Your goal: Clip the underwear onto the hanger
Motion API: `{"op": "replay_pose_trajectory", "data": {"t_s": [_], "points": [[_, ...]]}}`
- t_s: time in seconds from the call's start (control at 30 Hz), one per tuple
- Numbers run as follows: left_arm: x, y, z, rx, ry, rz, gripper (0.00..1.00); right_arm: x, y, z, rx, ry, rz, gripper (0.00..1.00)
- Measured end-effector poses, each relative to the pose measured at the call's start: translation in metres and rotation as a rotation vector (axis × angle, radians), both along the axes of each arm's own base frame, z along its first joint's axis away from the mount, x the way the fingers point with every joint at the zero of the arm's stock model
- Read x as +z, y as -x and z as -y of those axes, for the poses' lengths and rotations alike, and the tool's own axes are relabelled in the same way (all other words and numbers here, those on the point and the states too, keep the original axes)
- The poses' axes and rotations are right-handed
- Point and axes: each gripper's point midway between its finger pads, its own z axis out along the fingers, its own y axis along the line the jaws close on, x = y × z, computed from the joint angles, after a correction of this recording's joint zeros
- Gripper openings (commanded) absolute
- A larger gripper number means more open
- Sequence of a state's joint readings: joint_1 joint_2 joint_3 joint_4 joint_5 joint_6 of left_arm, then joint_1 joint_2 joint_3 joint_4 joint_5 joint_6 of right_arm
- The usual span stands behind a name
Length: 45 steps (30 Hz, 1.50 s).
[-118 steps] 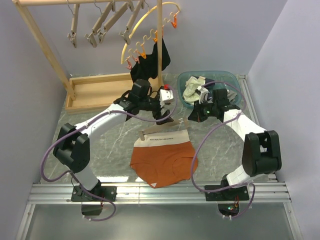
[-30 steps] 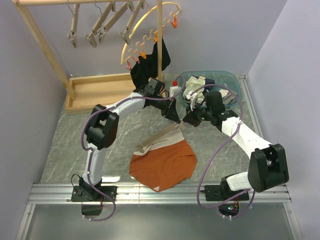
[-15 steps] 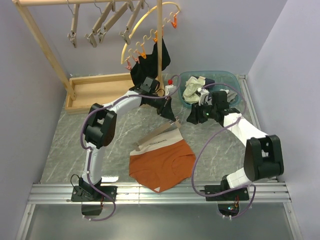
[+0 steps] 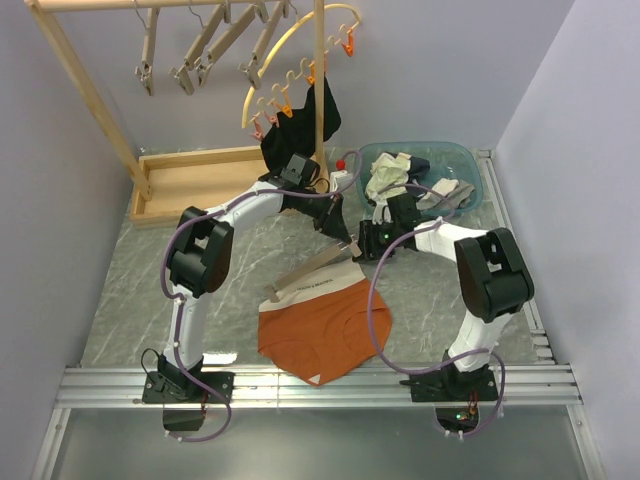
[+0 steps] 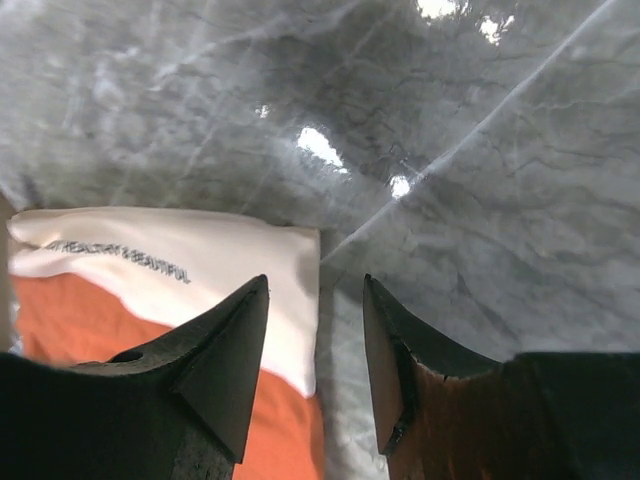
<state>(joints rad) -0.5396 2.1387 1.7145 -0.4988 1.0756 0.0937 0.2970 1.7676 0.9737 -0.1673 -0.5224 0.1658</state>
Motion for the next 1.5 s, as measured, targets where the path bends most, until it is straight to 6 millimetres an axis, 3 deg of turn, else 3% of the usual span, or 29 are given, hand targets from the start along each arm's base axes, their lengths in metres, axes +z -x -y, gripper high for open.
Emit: {"op": "replay_pose_trajectory", "data": {"t_s": [0.13, 0.2, 0.33, 0.4, 0.6, 0.8, 0.97, 1.5], "points": [[0.000, -0.001, -0.001, 0.002, 0.000, 0.000, 0.00, -0.004, -0.001, -0.007, 0.001, 0.008, -0.012, 0.50], [0.000, -0.001, -0.001, 0.003, 0.000, 0.000, 0.00, -0.005, -0.002, -0.011, 0.005, 0.011, -0.009, 0.45], [0.000, -0.002, -0.002, 0.006, 0.000, 0.000, 0.00, -0.008, 0.000, -0.015, 0.011, 0.007, -0.021, 0.09], [-0.001, -0.003, -0.003, 0.009, -0.001, -0.003, 0.00, -0.009, 0.001, -0.015, 0.014, 0.003, -0.024, 0.00], [-0.006, -0.005, -0.009, 0.022, -0.008, -0.015, 0.00, -0.001, 0.000, -0.013, 0.022, -0.038, -0.014, 0.00], [-0.010, -0.008, -0.014, 0.037, -0.010, -0.022, 0.00, 0.026, 0.002, -0.003, 0.028, -0.112, 0.057, 0.00], [-0.011, -0.010, -0.015, 0.043, -0.008, -0.020, 0.00, 0.046, 0.012, -0.006, 0.080, -0.165, 0.131, 0.00], [-0.010, -0.009, -0.015, 0.035, -0.001, -0.018, 0.00, 0.068, 0.018, -0.008, 0.148, -0.187, 0.232, 0.00]]}}
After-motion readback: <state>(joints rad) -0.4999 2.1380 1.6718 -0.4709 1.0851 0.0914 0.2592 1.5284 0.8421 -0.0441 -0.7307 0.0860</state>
